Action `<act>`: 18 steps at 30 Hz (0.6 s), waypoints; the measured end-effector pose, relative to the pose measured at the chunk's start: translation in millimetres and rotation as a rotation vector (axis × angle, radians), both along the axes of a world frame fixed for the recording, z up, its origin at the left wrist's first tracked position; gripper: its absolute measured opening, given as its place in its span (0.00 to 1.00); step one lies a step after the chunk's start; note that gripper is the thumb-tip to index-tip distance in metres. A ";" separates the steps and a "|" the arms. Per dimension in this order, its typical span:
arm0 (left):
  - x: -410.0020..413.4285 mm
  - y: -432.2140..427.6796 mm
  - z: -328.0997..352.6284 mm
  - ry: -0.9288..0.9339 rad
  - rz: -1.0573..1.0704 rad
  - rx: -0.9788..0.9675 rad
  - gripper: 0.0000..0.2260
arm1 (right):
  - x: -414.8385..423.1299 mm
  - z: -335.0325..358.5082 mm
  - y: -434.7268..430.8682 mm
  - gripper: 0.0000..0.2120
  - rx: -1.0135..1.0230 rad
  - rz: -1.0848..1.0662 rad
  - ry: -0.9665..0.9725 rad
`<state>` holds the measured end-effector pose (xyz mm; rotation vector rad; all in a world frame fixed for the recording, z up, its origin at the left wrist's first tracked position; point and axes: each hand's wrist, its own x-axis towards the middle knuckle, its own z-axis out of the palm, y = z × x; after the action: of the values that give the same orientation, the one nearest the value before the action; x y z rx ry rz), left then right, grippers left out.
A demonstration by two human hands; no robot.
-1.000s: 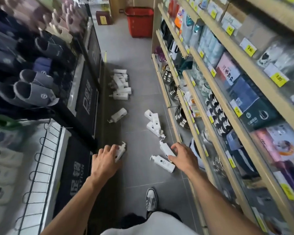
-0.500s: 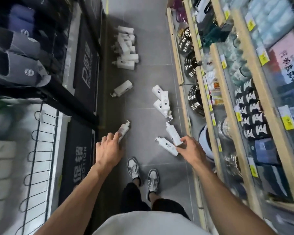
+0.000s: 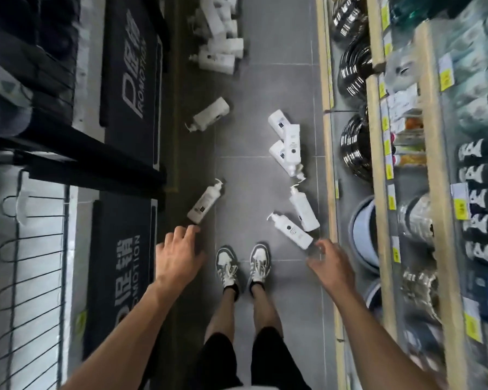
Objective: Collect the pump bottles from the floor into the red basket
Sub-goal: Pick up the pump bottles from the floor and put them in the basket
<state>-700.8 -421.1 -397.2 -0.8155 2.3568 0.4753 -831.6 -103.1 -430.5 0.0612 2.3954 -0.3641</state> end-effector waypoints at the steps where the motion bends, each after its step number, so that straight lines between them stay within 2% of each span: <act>1: -2.4 -1.9 -12.7 -0.022 0.021 0.002 0.28 | -5.3 -12.8 -0.7 0.20 0.008 -0.001 -0.015; 7: -29.0 -17.7 -106.3 -0.150 0.124 0.005 0.27 | -39.4 -117.6 -1.3 0.22 0.052 -0.017 -0.099; 13: -70.2 -37.4 -244.4 -0.211 0.141 -0.003 0.28 | -65.1 -252.7 -1.5 0.23 0.079 -0.061 -0.132; 18: -103.6 -57.4 -367.8 -0.148 0.239 0.013 0.26 | -81.0 -368.0 9.6 0.26 0.109 -0.029 -0.107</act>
<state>-804.4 -478.5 -765.0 -1.0939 2.1296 0.5093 -912.6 -93.5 -798.5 0.1607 2.3086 -0.2374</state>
